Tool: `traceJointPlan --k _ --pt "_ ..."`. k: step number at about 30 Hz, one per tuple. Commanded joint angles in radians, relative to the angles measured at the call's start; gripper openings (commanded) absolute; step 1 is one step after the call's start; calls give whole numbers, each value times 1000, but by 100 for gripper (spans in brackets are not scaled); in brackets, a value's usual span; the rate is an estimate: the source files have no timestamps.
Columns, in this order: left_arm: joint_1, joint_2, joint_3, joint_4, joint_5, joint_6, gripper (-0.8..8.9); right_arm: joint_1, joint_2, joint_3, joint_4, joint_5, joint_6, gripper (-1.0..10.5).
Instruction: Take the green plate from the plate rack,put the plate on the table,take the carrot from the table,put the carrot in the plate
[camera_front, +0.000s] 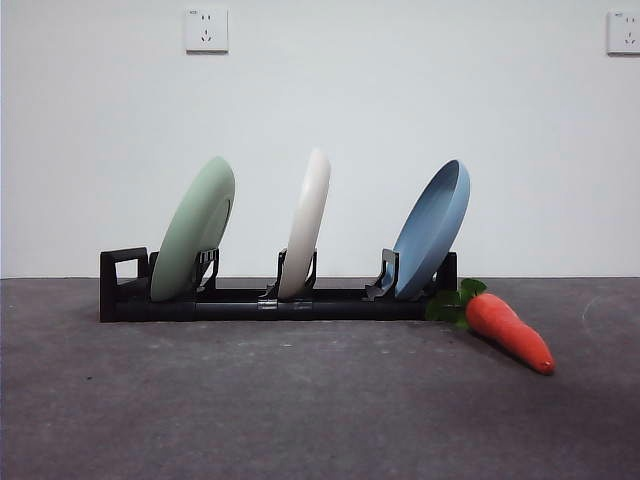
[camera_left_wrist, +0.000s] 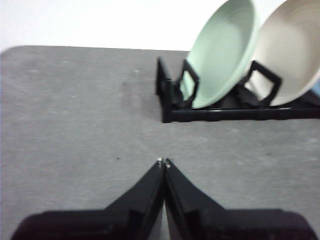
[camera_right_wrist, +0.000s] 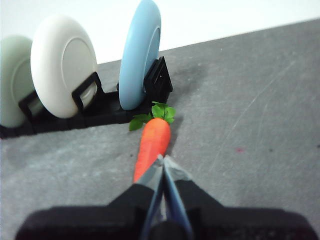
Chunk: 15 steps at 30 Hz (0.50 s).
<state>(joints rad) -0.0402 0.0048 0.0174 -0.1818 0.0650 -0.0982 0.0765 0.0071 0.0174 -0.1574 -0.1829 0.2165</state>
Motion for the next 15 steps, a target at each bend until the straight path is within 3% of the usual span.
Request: traceJointPlan --k 1,5,15 --pt "3 -3 13 7 47 -92 -6 -2 0 -3 0 -2 99 -10" --pt "3 -2 76 -44 72 -130 -6 -2 10 49 0 -2 152 -11" --pt "3 90 303 -184 144 -142 -6 -2 199 321 -108 -78 116 -12"
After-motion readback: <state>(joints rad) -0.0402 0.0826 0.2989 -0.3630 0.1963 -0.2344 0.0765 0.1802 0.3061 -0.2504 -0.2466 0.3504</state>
